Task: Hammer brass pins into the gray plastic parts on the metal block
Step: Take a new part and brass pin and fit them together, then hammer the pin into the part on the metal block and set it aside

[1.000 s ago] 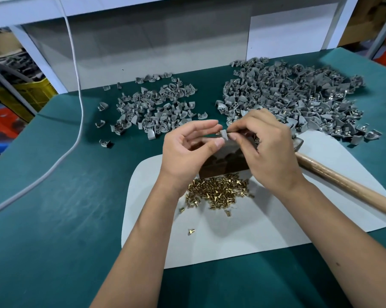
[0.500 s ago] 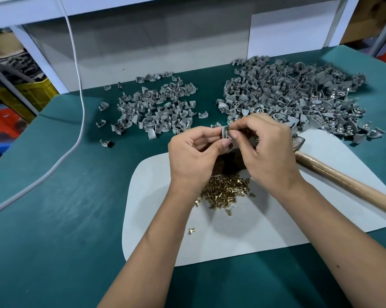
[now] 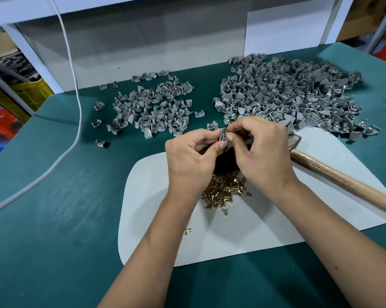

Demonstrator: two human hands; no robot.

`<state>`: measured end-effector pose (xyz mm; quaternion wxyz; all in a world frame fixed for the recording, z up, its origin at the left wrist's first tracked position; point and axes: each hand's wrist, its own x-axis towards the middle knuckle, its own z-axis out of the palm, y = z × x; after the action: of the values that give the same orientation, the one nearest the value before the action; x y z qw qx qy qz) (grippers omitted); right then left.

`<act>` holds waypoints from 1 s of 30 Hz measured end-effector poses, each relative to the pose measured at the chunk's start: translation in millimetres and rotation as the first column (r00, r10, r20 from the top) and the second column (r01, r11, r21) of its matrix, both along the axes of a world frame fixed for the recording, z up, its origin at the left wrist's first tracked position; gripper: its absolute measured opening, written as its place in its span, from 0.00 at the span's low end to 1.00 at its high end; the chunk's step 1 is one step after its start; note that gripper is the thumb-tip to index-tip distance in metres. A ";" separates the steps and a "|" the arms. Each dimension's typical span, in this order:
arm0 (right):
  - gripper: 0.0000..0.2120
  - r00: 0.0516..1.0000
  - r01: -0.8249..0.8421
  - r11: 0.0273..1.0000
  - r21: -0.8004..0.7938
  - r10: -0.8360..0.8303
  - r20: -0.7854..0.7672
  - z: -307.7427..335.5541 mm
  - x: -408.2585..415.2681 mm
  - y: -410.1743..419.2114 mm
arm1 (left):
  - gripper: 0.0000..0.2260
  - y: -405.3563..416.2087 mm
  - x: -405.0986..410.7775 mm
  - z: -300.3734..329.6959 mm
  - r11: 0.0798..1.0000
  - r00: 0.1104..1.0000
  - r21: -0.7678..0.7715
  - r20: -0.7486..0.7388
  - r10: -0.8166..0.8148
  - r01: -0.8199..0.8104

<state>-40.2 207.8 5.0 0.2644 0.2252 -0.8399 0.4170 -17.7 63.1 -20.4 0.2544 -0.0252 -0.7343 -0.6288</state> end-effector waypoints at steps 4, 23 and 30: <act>0.03 1.000 0.003 1.000 0.014 -0.004 0.022 2.8 0.5 -1.1 | 0.10 -0.1 1.4 1.8 0.992 1.000 -0.124 -0.025 0.007 -0.010; 0.15 0.759 0.002 0.703 0.711 -0.464 0.456 18.9 -20.7 105.6 | 0.03 -13.1 -2.0 10.1 0.829 0.994 -0.551 -0.017 0.108 -0.099; 0.11 0.875 0.102 0.898 0.429 -0.286 0.391 35.0 -20.7 92.3 | 0.08 -17.0 -3.3 8.5 0.857 0.989 -0.507 0.059 0.138 -0.090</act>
<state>-60.9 300.1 40.0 0.0558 0.0853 -0.9629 0.2497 -20.9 46.1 -11.9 0.2414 -0.0178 -0.8839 -0.4001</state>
